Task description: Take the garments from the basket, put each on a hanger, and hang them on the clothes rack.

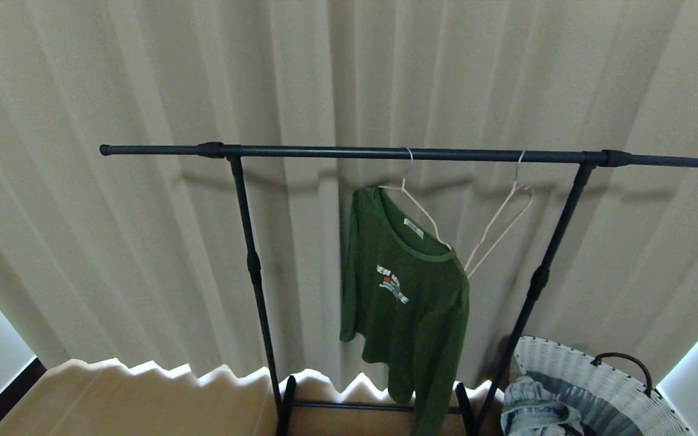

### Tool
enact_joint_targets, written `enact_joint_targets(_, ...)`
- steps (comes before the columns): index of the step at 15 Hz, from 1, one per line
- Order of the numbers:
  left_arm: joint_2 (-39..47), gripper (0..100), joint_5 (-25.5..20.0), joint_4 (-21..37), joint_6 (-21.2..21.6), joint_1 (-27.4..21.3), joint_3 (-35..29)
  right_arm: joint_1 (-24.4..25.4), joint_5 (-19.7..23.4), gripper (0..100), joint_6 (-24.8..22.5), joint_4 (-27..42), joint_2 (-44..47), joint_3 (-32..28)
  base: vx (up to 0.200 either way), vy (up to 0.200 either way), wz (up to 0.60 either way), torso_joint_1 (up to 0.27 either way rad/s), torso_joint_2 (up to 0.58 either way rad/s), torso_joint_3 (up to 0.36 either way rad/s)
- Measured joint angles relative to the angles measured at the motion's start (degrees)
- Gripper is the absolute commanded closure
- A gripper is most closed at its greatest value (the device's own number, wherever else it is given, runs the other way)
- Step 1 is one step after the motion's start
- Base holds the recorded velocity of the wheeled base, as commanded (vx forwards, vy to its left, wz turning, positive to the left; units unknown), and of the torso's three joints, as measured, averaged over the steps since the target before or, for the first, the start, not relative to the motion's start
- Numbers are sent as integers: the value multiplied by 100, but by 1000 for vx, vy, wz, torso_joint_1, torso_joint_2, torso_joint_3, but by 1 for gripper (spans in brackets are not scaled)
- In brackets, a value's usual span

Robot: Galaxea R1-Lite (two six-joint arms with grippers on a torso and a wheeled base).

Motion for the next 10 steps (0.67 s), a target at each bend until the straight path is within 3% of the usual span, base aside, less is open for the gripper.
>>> enact_joint_targets(8, 2, 0, 2, 2, 2, 0, 0, 0, -2, 0, 7, 2, 0, 0, 0, 0, 0, -4, 7, 3)
enact_joint_targets(10, 4, 0, 5, 2, 2, 0, 0, 0, -5, 0, 9, 0, 0, 0, 0, 0, 0, -144, 342, 188)
